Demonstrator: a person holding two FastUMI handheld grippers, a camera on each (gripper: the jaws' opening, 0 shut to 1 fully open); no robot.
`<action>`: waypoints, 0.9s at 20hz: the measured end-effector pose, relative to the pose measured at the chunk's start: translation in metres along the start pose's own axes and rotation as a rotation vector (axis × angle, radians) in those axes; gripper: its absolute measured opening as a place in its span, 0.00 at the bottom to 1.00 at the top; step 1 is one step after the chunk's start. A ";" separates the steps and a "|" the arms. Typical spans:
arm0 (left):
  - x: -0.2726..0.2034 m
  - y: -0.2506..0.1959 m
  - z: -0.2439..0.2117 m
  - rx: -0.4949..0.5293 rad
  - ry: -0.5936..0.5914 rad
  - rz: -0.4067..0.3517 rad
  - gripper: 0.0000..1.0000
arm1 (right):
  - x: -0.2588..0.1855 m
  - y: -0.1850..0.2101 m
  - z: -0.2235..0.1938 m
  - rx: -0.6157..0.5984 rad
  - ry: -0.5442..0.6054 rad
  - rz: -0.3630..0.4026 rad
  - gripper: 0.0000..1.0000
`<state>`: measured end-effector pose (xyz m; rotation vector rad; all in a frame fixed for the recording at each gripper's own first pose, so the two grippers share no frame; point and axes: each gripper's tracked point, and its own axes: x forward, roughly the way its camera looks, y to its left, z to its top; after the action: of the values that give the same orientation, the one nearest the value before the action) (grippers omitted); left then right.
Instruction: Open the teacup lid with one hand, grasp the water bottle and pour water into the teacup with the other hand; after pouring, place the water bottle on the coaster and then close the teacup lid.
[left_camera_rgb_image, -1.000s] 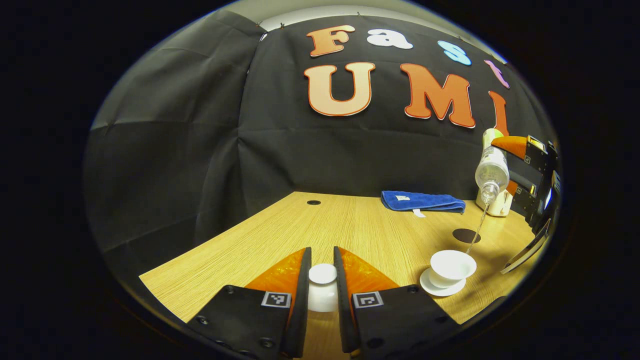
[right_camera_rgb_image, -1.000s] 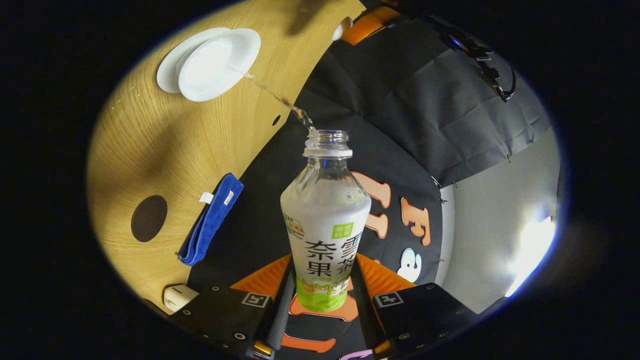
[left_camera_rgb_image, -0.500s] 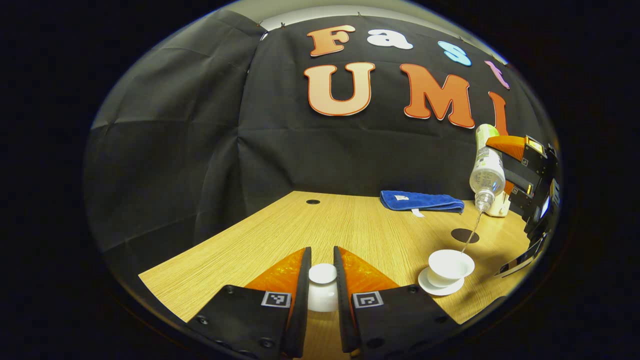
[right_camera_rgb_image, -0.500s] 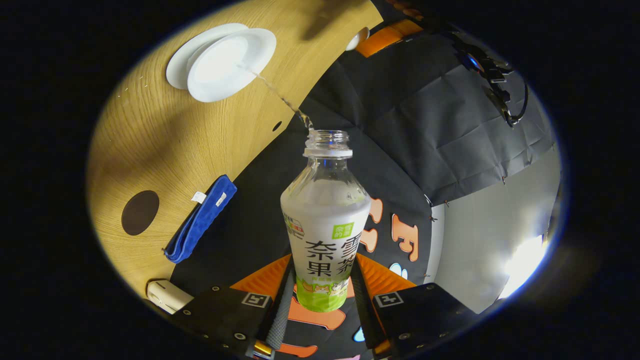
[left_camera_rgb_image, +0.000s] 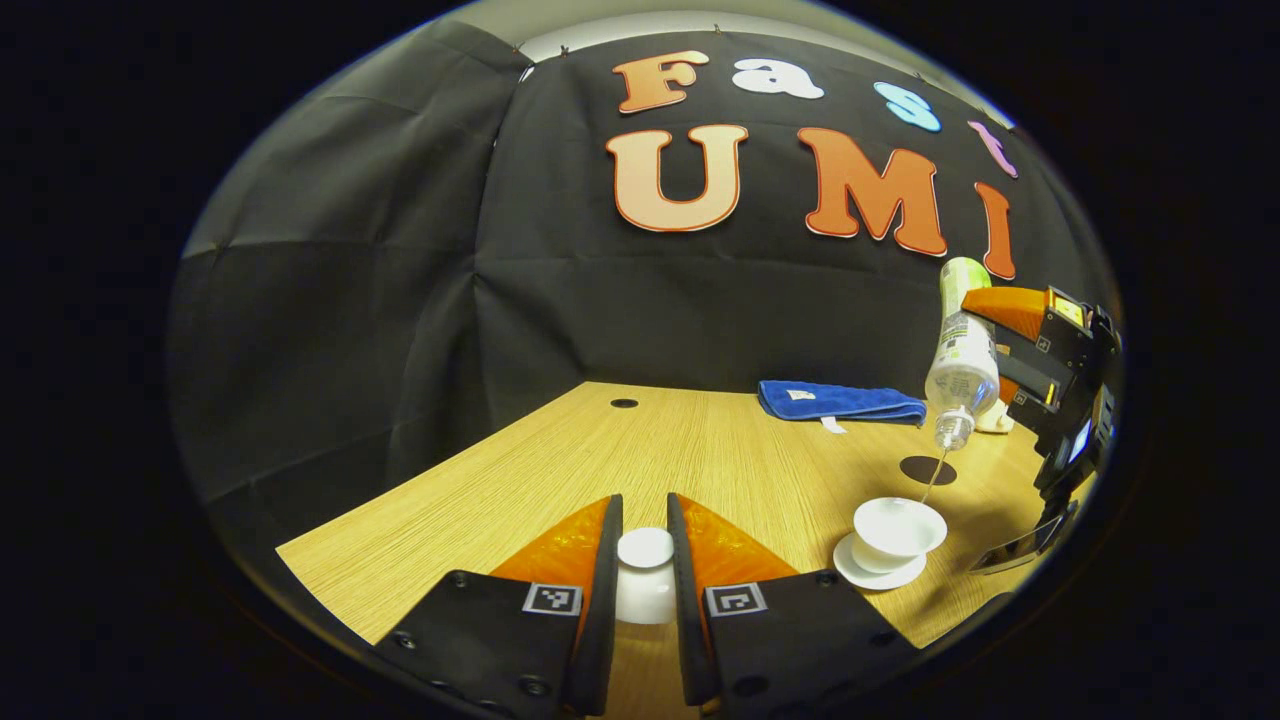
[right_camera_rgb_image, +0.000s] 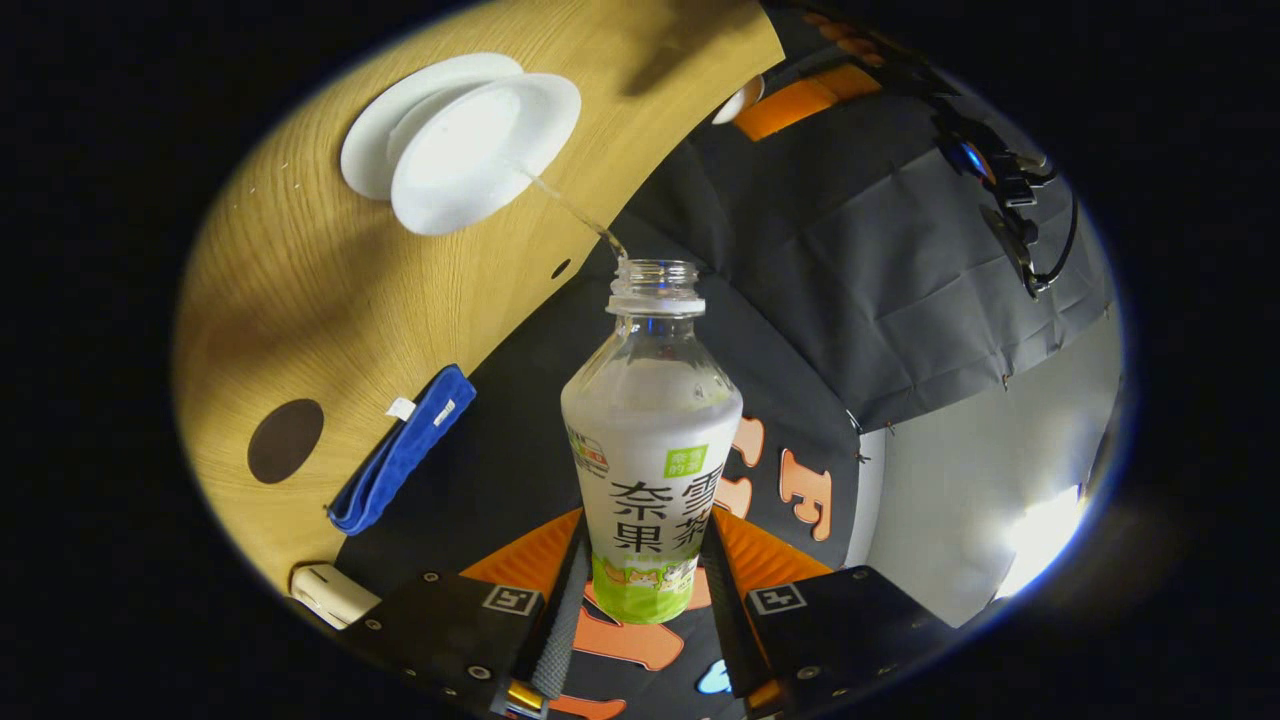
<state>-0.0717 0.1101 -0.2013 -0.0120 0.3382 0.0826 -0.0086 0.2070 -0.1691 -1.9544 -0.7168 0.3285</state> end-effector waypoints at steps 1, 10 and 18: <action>-0.003 -0.003 -0.001 0.005 -0.003 -0.003 0.29 | -0.002 -0.001 0.003 -0.001 -0.006 0.004 0.61; -0.005 -0.027 0.006 0.001 -0.024 -0.048 0.28 | -0.012 0.006 0.014 0.271 -0.010 0.177 0.61; -0.007 -0.046 0.009 -0.005 -0.037 -0.074 0.28 | 0.000 0.022 -0.004 0.723 0.088 0.247 0.62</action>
<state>-0.0719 0.0643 -0.1904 -0.0275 0.3005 0.0099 0.0008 0.1971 -0.1867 -1.3478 -0.2368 0.5595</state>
